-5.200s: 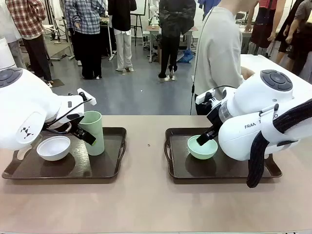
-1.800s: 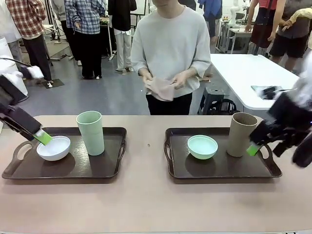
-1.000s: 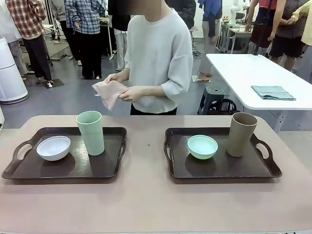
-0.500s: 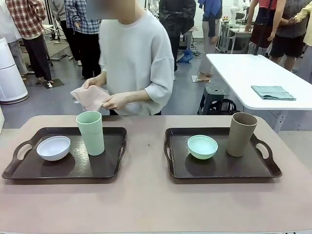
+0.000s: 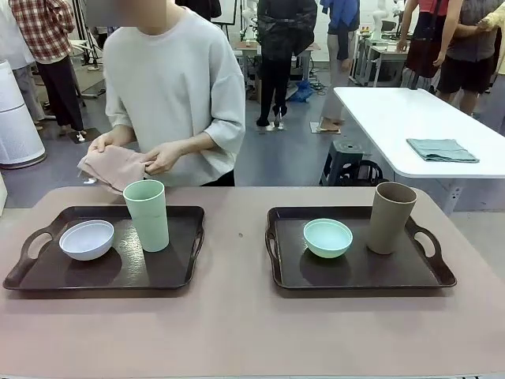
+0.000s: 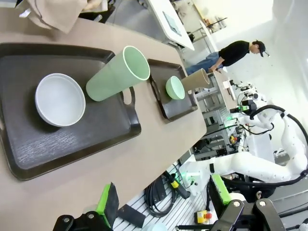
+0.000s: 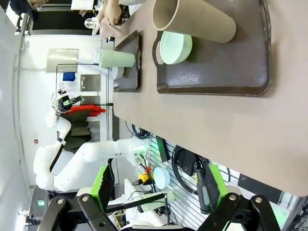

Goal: Set up a tray with a mat and arrange the tableware.
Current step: Pick up the Picnic Bowl and Reusable plastic cup from the Handle tray in front of the human's position and hold them in the air.

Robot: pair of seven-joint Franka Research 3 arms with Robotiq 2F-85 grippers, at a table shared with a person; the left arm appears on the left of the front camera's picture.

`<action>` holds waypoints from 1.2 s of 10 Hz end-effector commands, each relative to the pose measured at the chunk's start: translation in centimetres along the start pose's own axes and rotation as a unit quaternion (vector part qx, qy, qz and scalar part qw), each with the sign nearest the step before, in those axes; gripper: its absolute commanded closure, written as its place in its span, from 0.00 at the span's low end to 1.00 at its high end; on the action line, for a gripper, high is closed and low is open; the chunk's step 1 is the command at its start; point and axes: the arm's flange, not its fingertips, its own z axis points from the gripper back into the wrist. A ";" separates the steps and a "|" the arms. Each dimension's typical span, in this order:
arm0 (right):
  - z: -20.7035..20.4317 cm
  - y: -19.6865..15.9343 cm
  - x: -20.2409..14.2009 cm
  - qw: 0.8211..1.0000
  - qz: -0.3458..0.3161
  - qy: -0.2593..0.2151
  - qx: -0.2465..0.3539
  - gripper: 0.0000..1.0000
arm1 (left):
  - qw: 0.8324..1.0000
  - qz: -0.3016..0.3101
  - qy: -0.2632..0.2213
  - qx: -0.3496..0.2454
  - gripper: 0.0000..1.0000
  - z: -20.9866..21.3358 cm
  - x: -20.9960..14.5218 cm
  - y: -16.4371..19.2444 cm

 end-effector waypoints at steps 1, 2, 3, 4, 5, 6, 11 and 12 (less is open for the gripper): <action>0.1 -0.2 0.0 1.000 0.007 -0.003 0.011 0.00 | 1.000 -0.007 -0.005 -0.009 0.00 0.2 0.1 0.1; 0.1 -0.2 0.0 1.000 0.007 -0.003 0.011 0.00 | 1.000 -0.007 -0.005 -0.009 0.00 0.2 0.1 0.1; 0.1 -0.2 0.0 1.000 0.007 -0.003 0.011 0.00 | 1.000 -0.007 -0.005 -0.009 0.00 0.2 0.1 0.1; 0.1 -0.2 0.0 1.000 0.007 -0.003 0.011 0.00 | 1.000 -0.007 -0.005 -0.009 0.00 0.2 0.1 0.1; 0.1 -0.2 0.0 1.000 0.007 -0.003 0.011 0.00 | 1.000 -0.007 -0.005 -0.009 0.00 0.2 0.1 0.1; 0.1 -0.2 0.0 1.000 0.007 -0.003 0.011 0.00 | 1.000 -0.007 -0.005 -0.009 0.00 0.2 0.1 0.1; 0.1 -0.2 0.0 1.000 0.007 -0.003 0.011 0.00 | 1.000 -0.007 -0.005 -0.009 0.00 0.2 0.1 0.1; 0.1 -0.2 0.0 1.000 0.007 -0.003 0.011 0.00 | 1.000 -0.007 -0.005 -0.009 0.00 0.2 0.1 0.1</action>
